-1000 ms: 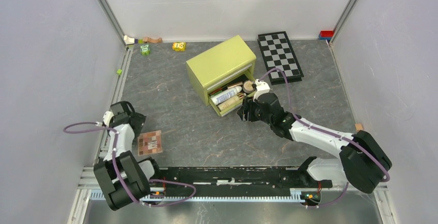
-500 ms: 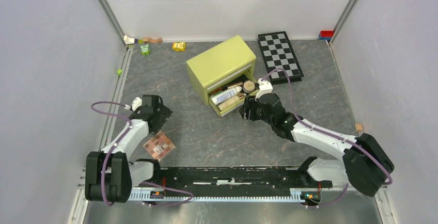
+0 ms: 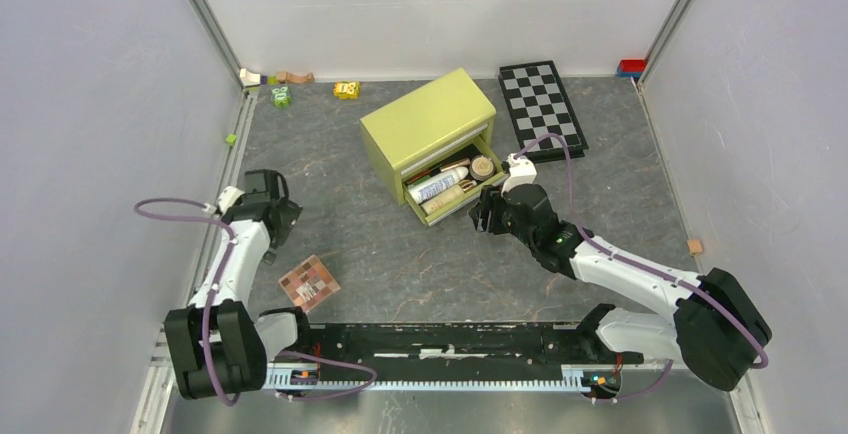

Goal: Organize the makeup
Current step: Move the makeup to the center of the board.

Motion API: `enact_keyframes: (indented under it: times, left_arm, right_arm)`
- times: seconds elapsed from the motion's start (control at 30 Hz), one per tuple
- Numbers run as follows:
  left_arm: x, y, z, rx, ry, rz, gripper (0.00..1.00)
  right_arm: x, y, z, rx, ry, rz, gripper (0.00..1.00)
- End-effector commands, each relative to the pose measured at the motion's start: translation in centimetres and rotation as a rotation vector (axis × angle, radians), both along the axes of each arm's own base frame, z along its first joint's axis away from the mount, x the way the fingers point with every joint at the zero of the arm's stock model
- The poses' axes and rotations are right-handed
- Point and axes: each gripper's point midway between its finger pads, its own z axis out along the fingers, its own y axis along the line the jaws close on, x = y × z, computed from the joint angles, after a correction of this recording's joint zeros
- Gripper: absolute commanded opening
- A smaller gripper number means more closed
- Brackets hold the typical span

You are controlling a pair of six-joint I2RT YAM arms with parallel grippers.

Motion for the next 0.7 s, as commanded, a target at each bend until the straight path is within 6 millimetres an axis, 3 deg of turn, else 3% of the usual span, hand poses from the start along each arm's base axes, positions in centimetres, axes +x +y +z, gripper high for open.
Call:
enact_keyframes:
  times: [0.0, 0.37, 0.67]
  left_arm:
    - [-3.4, 1.3, -0.9, -0.044, 0.089, 0.086, 1.00]
    - [-7.6, 1.0, -3.1, -0.094, 0.164, 0.182, 1.00]
    - [-8.1, -1.4, -5.0, -0.198, 0.150, 0.165, 1.00]
  right_arm:
    - [0.3, -0.2, 0.7, 0.011, -0.027, -0.009, 0.64]
    - [0.2, 0.2, 0.5, 0.023, -0.022, 0.010, 0.64]
    - [0.3, 0.4, 0.7, 0.052, -0.023, -0.001, 0.64]
